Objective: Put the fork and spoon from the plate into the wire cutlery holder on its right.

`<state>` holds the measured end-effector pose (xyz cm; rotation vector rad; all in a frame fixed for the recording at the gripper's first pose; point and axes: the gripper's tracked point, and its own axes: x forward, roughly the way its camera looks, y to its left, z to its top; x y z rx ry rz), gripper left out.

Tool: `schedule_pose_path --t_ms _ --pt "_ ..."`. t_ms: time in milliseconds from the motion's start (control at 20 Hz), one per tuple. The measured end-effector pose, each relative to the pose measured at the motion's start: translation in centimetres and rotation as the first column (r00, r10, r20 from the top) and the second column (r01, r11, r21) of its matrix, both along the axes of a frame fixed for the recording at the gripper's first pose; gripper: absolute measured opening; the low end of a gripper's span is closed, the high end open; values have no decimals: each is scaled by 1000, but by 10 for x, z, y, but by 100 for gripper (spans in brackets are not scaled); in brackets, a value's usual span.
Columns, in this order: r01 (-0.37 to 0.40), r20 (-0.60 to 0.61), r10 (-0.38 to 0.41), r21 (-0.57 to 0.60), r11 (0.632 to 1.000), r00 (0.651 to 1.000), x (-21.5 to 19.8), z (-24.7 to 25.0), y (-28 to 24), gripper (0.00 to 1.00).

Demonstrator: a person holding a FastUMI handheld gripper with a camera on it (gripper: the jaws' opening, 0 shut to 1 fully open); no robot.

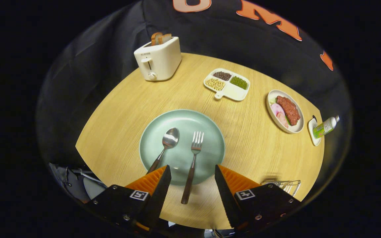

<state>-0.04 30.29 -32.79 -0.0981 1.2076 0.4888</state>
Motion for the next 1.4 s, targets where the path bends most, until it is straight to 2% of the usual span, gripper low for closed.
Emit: schedule_pose_path --t_ms 250,400,600,650,950,1150,1400 --pt "-43 -126 29 -107 993 992 -7 -44 4 62" --pt "-46 -185 19 -144 988 983 -12 -62 5 49" --pt "-39 -266 -5 -160 986 964 -18 -74 10 28" --pt "-29 -265 -16 -164 986 964 -16 -77 10 20" --pt "55 -255 -79 -101 993 964 -5 -72 15 7" --pt "111 -213 -119 -49 993 970 1 -47 5 6" --pt "202 -148 -203 -19 979 968 5 -6 -40 7"
